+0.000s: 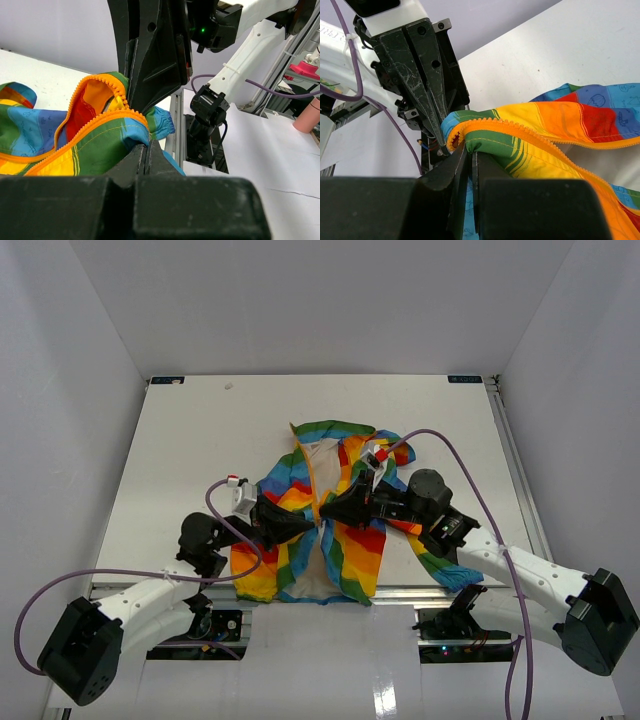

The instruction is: Zip up the jacket

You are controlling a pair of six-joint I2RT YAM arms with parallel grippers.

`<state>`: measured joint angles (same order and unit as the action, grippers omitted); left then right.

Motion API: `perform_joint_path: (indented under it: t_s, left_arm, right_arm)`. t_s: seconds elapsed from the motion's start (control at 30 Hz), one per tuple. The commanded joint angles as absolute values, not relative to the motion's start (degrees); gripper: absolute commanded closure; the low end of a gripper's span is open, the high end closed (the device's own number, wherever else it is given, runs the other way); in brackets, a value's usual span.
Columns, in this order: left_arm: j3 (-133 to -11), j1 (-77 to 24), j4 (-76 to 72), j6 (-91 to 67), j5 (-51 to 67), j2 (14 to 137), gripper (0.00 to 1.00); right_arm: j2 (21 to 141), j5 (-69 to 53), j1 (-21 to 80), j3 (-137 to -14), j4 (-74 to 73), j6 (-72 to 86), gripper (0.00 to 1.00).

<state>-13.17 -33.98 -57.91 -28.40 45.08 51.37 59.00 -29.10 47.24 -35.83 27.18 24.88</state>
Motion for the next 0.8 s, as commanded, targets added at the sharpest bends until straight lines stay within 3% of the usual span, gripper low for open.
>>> perform_joint_path:
  t_s: [0.0, 0.77]
  left_arm:
    - [-15.54, -34.37, -55.51, -27.27, 46.15, 52.71, 1.00]
    - [-17.97, -35.20, -50.37, -24.61, 46.10, 54.93, 1.00]
  right_arm:
    - [57.86, -30.24, 47.37, -39.62, 27.28, 23.39, 0.92]
    - [56.30, -30.32, 44.13, -44.42, 20.70, 21.27, 0.92]
